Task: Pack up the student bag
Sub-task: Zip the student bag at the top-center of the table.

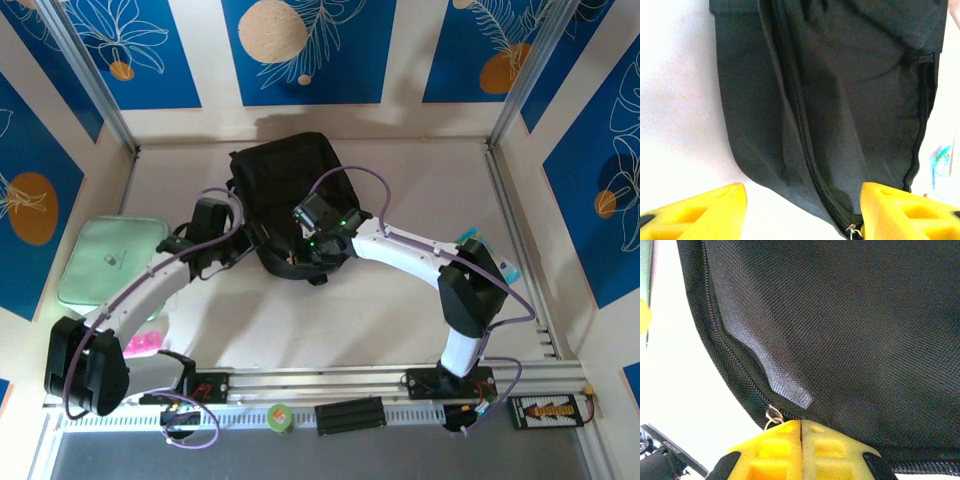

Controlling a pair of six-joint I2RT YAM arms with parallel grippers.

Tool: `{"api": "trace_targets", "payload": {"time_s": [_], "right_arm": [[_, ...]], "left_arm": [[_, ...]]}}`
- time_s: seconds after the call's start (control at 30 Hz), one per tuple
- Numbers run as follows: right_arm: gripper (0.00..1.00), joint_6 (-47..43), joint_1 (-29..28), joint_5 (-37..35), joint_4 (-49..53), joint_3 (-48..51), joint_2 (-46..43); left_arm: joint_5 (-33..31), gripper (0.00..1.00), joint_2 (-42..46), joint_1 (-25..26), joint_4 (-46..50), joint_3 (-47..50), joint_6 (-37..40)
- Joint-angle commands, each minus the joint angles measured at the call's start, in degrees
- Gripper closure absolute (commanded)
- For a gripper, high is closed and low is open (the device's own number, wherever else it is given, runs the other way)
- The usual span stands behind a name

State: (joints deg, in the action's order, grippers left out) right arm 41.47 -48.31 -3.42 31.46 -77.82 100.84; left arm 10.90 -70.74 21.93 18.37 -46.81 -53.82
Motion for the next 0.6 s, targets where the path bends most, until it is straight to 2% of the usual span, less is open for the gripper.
{"api": "trace_targets", "payload": {"time_s": [0.0, 0.1, 0.17, 0.27, 0.37, 0.57], "right_arm": [[1.0, -0.4, -0.2, 7.6, -2.5, 1.4, -1.3], [1.0, -1.5, -0.5, 10.9, -4.5, 2.0, -2.3], [1.0, -2.2, -0.8, 11.6, -5.1, 2.2, -3.0], [1.0, -2.0, -0.9, 9.6, -3.4, 2.1, -4.3], [1.0, 0.1, -1.2, 2.9, 1.5, 1.3, -5.9], [1.0, 6.1, -1.3, -10.2, 12.1, 0.7, -8.5]], "left_arm": [[2.4, 0.37, -1.9, 1.2, -11.2, 4.1, -8.6], [4.5, 0.38, -4.9, 1.5, -14.5, 3.7, -9.1], [3.8, 0.44, -6.1, 1.8, -14.8, 3.3, -8.6], [1.2, 0.7, -7.0, 1.7, -13.1, 3.0, -8.6], [-1.0, 0.99, -7.0, 1.7, -12.3, 3.3, -8.4], [-4.0, 1.0, -6.8, 1.8, -10.8, 3.3, -8.7]]}}
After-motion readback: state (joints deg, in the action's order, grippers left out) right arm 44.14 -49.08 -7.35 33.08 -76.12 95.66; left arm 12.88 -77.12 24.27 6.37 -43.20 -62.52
